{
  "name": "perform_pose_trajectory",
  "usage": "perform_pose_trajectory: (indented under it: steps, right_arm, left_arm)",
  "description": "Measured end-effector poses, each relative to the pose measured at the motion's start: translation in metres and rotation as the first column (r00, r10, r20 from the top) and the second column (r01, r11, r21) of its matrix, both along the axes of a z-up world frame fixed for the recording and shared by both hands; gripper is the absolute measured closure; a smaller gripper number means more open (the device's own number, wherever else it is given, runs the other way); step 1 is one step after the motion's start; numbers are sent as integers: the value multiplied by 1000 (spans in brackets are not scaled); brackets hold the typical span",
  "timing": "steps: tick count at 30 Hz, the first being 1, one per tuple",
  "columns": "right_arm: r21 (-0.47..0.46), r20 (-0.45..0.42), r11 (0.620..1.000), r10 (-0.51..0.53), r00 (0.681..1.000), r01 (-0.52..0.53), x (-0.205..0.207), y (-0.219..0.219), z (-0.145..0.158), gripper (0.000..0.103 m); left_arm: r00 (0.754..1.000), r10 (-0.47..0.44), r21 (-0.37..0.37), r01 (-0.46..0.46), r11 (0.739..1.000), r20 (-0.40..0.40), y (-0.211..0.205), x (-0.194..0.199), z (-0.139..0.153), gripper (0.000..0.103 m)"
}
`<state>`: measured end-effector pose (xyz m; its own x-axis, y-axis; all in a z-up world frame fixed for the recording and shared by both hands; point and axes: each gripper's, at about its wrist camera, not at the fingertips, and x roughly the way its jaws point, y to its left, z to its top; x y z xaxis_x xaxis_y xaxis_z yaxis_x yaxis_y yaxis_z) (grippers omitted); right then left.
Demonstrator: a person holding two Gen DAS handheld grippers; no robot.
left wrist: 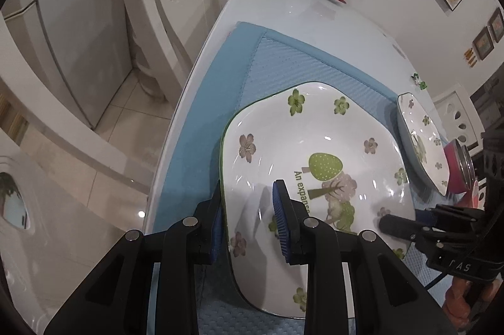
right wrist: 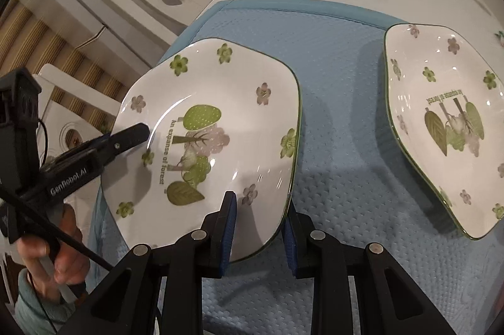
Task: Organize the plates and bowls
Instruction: 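Lift the hexagonal plate with both grippers and carry it over the blue-leaf plate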
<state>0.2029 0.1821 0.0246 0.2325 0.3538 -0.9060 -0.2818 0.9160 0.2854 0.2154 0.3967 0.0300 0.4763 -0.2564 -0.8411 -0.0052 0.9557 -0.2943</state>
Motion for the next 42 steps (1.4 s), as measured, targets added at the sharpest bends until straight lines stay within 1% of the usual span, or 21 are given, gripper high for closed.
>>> perform_pose_trajectory:
  steps: [2,4,7,8,10,12,15,18,19,21,26,28,30,35,40,42]
  right_arm:
    - [20,-18,1000,-23,1000,24,7,-6,-3,77]
    - [21,3,999,-49,999,49,18,-11,-5,77]
    - [33,3,999,-16,1000,16,28,-2,-9,76]
    - [5,20,1000,-10,1000,10,25,3,-6,76]
    - [-16,44,1000,10,999,-9,20,5,-3,76]
    - [-8,33,1000,23,999,-23,14,2,-1,76]
    - [-13,34,1000,28,999,-28,1,-1,6,76]
    - [-13,29,1000,12,1000,-12,5,8,11,75]
    - [-9,24,1000,4,1000,-4,4,8,13,76]
    - [3,28,1000,-5,1000,5,0,7,17,76]
    - [5,53,1000,-4,999,4,-22,-2,34,76]
    - [3,68,1000,2,998,-2,-37,-8,44,76]
    - [0,75,1000,9,997,-9,-42,-7,49,76]
    - [-14,95,1000,14,995,-13,-75,-11,65,76]
    - [-22,83,1000,-6,997,7,-119,-24,72,76]
    - [-15,66,1000,-15,998,16,-137,-33,72,76]
  left_arm:
    - [1000,4,18,-4,1000,-1,-1,4,-1,77]
    - [1000,1,41,-1,999,6,-5,8,-3,76]
    - [1000,-4,64,3,998,21,-10,8,-4,75]
    - [1000,-2,76,0,997,25,-11,7,-3,74]
    - [1000,5,65,-7,998,23,-9,7,-3,75]
    - [1000,17,43,-18,999,23,-6,4,0,75]
    - [999,25,60,-27,998,34,-10,-3,6,75]
    - [998,48,40,-50,998,41,-10,-9,14,75]
    - [997,53,27,-54,998,50,-10,-13,18,75]
    - [996,50,30,-52,998,74,-12,-21,26,75]
    - [994,5,87,-15,996,110,-27,-44,43,75]
    - [992,-13,98,1,995,123,-31,-57,51,75]
    - [991,-21,97,8,995,133,-34,-69,58,75]
    - [989,-30,95,16,995,144,-42,-102,72,75]
    - [992,-35,64,27,998,117,-50,-137,75,75]
    - [993,-42,70,34,997,110,-56,-148,74,75]
